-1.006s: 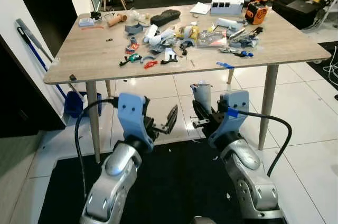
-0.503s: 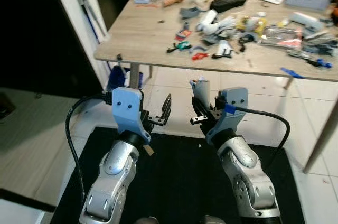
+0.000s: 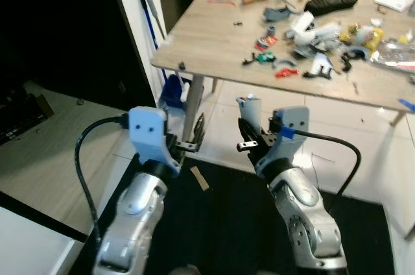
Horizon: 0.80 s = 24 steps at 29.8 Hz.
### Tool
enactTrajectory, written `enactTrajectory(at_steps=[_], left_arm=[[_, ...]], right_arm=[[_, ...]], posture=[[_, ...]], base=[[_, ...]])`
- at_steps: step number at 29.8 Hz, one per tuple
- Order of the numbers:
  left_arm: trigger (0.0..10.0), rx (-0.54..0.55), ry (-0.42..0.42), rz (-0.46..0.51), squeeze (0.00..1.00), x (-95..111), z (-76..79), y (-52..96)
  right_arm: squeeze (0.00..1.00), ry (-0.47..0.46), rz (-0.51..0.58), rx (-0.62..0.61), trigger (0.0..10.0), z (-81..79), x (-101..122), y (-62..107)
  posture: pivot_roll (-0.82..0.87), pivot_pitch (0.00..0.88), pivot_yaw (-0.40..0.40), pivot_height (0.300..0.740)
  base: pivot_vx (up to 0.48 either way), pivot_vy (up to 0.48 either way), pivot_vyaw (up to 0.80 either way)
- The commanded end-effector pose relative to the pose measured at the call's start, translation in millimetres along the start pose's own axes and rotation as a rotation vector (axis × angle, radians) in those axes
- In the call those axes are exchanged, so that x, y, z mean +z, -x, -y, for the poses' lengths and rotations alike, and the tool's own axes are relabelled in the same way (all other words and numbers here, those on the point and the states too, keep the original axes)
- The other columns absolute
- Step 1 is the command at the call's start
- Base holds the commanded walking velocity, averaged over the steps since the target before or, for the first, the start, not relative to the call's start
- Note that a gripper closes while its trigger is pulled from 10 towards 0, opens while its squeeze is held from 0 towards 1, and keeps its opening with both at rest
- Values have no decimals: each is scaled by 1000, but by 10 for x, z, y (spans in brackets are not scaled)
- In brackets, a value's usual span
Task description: Picking trash to rubbish bin
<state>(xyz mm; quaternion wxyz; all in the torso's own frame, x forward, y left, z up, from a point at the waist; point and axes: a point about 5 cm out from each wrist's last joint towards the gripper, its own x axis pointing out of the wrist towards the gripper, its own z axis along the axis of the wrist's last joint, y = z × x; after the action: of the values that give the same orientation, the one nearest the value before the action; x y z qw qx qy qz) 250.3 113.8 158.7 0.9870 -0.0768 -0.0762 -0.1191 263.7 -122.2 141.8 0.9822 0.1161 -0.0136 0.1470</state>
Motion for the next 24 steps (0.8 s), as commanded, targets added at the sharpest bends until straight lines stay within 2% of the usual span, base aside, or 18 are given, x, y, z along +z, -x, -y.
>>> enactTrajectory(at_steps=[1, 2, 3, 4, 5, 7, 11, 13, 18, 19, 23, 24], left_arm=[[10000, 106, -136, -67, 0, -116, -454, 109], [10000, 135, -158, -84, 0, -146, -597, 153], [10000, 152, -168, -93, 0, -163, -676, 181], [10000, 152, -168, -93, 0, -163, -676, 181], [10000, 182, -237, -151, 0, -272, -909, 307], [10000, 204, -255, -196, 0, -338, -1032, 392], [10000, 206, -246, -179, 0, -299, -1023, 353], [10000, 203, -237, -166, 0, -295, -981, 276], [10000, 156, -217, -110, 0, -289, -828, 69], [10000, 156, -217, -110, 0, -289, -828, 69], [10000, 104, -212, -72, 0, -263, -823, -192], [10000, 104, -212, -72, 0, -263, -823, -192]], right_arm=[[0, 32, 0, -36, 10000, 219, 30, 60], [0, 59, -7, -44, 10000, 291, 22, 82], [0, 71, -13, -49, 10000, 332, 15, 95], [0, 71, -13, -49, 10000, 332, 15, 95], [0, 143, -55, -82, 10000, 525, -49, 180], [0, 158, -73, -103, 10000, 623, -60, 237], [0, 161, -61, -95, 10000, 623, 5, 246], [0, 163, -53, -84, 10000, 609, 25, 199], [0, 204, -34, 7, 10000, 498, 89, 41], [0, 204, -34, 7, 10000, 498, 89, 41], [0, 253, -55, 63, 10000, 484, 70, -203], [0, 253, -55, 63, 10000, 484, 70, -203]], posture=[[-32, 0, 41, 740], [-33, 0, 40, 740], [-32, 0, 40, 740], [-32, 0, 40, 740], [-33, 0, 37, 740], [-38, 0, 42, 740], [-47, 0, 42, 740], [-56, 0, 37, 740], [-56, 0, 12, 740], [-56, 0, 12, 740], [-54, 0, -8, 740], [-54, 0, -8, 740]], base=[[0, 0, 712], [0, 0, 669], [0, 0, 669], [0, 0, 669], [0, 0, 656], [0, 0, 656], [0, 0, 652], [0, 0, 653], [0, 0, 654], [0, 0, 656], [0, 0, 656], [0, 0, 656]])
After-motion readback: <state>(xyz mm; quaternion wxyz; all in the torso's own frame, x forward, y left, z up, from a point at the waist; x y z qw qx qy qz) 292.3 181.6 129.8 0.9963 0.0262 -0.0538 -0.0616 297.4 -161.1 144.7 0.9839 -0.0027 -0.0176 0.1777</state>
